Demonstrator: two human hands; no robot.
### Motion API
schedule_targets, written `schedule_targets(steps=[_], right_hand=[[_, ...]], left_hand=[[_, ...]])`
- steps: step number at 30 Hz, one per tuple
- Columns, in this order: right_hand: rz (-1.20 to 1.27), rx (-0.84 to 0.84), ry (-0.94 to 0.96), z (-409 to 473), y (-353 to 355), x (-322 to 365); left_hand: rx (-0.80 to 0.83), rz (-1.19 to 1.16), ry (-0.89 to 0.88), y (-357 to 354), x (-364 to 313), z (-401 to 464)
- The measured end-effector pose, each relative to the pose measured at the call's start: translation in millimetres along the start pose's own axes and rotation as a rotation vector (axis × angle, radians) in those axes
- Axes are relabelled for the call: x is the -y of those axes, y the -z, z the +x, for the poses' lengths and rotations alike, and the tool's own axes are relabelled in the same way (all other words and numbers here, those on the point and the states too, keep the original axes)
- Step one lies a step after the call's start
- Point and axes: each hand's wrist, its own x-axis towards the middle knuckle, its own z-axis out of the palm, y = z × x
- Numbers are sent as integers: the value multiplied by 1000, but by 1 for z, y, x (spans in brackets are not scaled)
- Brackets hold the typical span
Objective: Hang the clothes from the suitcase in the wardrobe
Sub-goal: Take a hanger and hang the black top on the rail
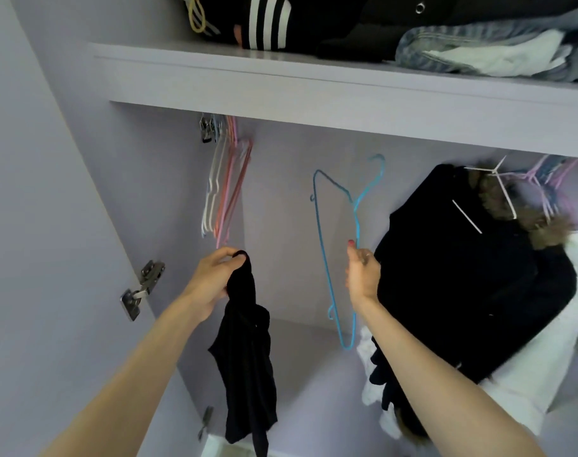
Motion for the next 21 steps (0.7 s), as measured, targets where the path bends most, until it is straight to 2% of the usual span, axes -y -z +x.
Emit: schedule_targets(steps=[3, 5, 7, 9, 11, 12, 16, 18, 21], right_hand=[[123, 38, -42, -1, 21, -2], [101, 67, -123, 10, 31, -1], [-27, 35, -226, 21, 38, -4], [-269, -5, -266, 24, 46, -11], [-461, -7, -220, 22, 53, -20], [-474, 10, -178, 21, 54, -24], [-158, 197, -106, 21, 48, -25], [-59, 156, -102, 18, 45, -20], [-46, 58, -127, 16, 47, -15]], left_hand=[[-5, 31, 3, -12, -2, -5], [-12, 30, 5, -20, -3, -8], [-17, 5, 11, -24, -4, -12], [-26, -42, 31, -25, -4, -14], [-18, -128, 71, -23, -4, -15], [-4, -183, 90, -22, -4, -16], [64, -314, 145, -23, -1, -18], [96, -306, 129, -25, 0, -20], [143, -213, 89, -28, -1, -22]])
